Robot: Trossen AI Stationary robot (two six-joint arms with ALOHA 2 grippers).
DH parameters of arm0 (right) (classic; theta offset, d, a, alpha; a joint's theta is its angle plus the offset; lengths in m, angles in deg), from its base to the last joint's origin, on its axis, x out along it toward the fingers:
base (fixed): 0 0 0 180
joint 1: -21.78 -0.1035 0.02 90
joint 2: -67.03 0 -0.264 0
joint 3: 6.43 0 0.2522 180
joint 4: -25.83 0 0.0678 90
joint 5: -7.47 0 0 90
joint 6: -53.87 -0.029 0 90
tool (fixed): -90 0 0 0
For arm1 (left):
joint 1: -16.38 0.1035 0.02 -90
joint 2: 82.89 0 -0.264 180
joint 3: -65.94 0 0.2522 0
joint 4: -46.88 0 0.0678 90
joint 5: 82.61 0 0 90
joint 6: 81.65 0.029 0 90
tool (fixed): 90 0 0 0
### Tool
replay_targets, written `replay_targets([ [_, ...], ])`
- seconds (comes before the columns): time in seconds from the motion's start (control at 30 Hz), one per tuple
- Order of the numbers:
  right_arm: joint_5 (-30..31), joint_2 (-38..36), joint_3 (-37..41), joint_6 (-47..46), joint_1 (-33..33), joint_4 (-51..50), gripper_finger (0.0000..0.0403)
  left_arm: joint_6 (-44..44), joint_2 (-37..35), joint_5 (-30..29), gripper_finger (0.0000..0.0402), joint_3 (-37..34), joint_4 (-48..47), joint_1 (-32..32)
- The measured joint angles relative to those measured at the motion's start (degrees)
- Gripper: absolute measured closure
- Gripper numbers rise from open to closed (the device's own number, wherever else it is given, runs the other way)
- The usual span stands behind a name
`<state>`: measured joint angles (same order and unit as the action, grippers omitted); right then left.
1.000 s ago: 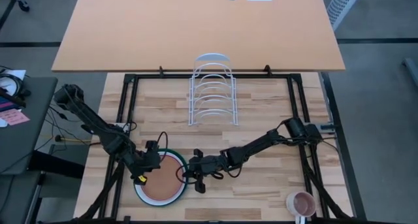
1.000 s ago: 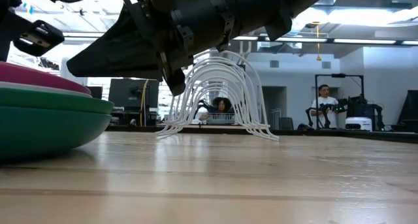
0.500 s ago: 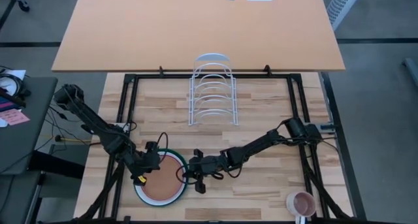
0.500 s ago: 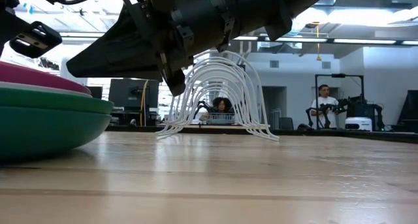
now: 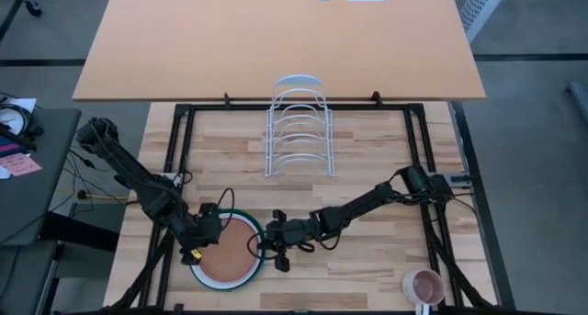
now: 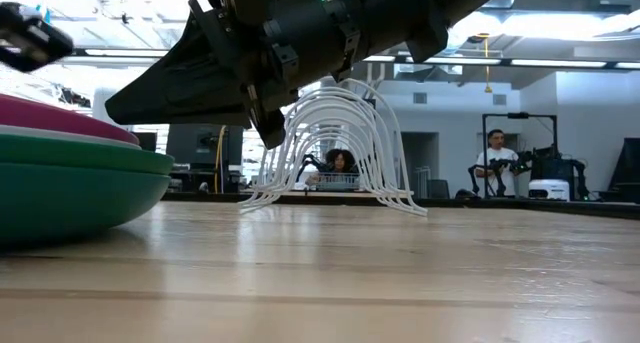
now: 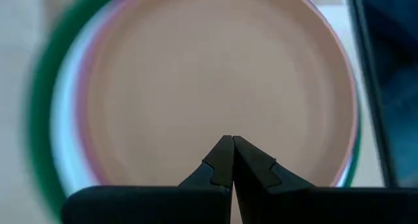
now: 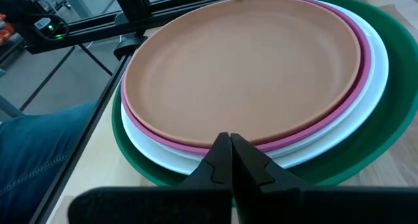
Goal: Sort dishes
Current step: Put the orange plate on the dish rack
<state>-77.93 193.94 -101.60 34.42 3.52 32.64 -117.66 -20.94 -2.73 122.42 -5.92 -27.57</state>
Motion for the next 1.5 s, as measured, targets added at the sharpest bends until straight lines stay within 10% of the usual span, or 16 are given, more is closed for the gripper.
replay_targets([
  [0.37, 0.0, 0.0, 0.0, 0.0, 0.0, 0.0, 0.0403, -18.3, 0.0, -4.0, 0.0402, 3.0, -10.8, -7.0],
  [1.5, 0.5, -0.1, 0.0, -0.1, 0.4, 0.0, 0.0403, -11.6, -0.2, 8.7, 0.0402, -13.0, 5.2, 3.0],
])
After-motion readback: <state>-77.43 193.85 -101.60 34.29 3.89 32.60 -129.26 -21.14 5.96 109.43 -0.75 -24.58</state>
